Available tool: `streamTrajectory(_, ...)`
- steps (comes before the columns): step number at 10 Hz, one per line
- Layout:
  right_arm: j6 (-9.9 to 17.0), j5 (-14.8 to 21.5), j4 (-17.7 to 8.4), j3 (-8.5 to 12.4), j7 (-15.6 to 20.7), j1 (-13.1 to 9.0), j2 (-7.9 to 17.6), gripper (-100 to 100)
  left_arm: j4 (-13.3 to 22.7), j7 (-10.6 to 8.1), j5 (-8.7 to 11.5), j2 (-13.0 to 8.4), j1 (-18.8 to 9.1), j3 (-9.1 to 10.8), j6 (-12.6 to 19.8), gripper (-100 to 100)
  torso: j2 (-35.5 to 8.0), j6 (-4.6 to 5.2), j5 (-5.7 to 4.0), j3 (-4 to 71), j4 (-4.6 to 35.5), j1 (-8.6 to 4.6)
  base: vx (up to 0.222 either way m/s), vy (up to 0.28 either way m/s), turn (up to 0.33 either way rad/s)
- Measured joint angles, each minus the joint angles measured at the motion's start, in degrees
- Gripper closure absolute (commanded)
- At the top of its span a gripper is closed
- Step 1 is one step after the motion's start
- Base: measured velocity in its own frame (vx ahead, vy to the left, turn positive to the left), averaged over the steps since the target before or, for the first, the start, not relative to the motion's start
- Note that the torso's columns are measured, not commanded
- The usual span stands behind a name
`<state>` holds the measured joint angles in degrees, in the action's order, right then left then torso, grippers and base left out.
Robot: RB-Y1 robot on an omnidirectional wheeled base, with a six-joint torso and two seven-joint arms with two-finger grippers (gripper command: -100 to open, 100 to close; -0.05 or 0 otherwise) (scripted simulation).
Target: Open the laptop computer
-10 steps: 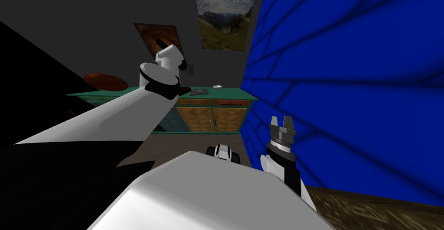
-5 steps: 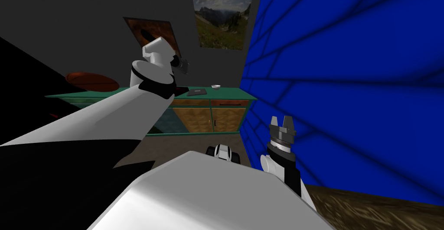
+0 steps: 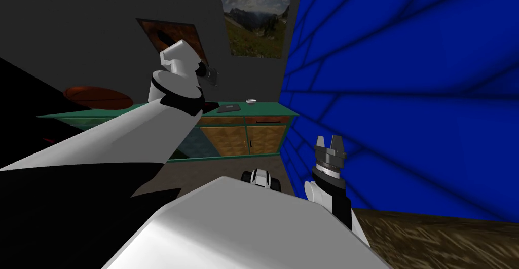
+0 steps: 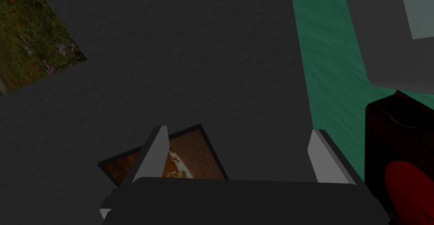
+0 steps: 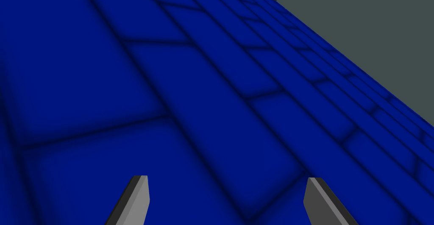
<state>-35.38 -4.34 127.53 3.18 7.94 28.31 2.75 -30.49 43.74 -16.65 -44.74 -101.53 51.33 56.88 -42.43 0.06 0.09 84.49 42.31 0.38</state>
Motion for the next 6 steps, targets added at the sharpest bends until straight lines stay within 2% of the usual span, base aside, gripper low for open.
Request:
streamTrajectory(1,0.00,0.00,-0.01,0.01,0.00,0.00,0.01,0,1.21,-1.57,0.47,-1.07,-0.64,-1.80,0.22,-100,-0.03,-0.06,0.04,-0.04,0.03,0.02,-0.051,0.116,-0.117)
streamTrajectory(3,0.00,0.00,0.00,0.00,0.00,0.03,-0.01,0,1.09,-4.40,0.57,-1.11,-0.72,-5.29,0.37,-100,0.30,-0.10,-0.18,0.16,-0.06,-0.69,-0.004,0.002,0.044)
streamTrajectory(4,0.00,0.00,0.00,0.00,0.00,0.03,-0.02,0,1.14,-4.91,0.56,-1.16,-0.73,-6.70,0.31,-100,0.34,-0.03,-0.24,0.20,-0.09,-0.80,-0.048,0.114,-0.339)
streamTrajectory(5,0.00,0.00,0.00,0.00,0.00,0.01,0.00,0,3.08,-6.51,1.64,-3.06,-1.40,-8.54,-0.09,-100,0.14,0.03,-0.10,0.10,-0.05,-0.25,-0.074,0.169,-0.479)
streamTrajectory(6,0.00,0.00,0.00,0.00,0.00,0.01,0.00,0,3.86,-8.33,2.36,-4.12,-1.87,-10.45,-0.07,-100,0.04,-0.04,0.02,0.01,0.00,-0.06,-0.058,0.090,-0.114)
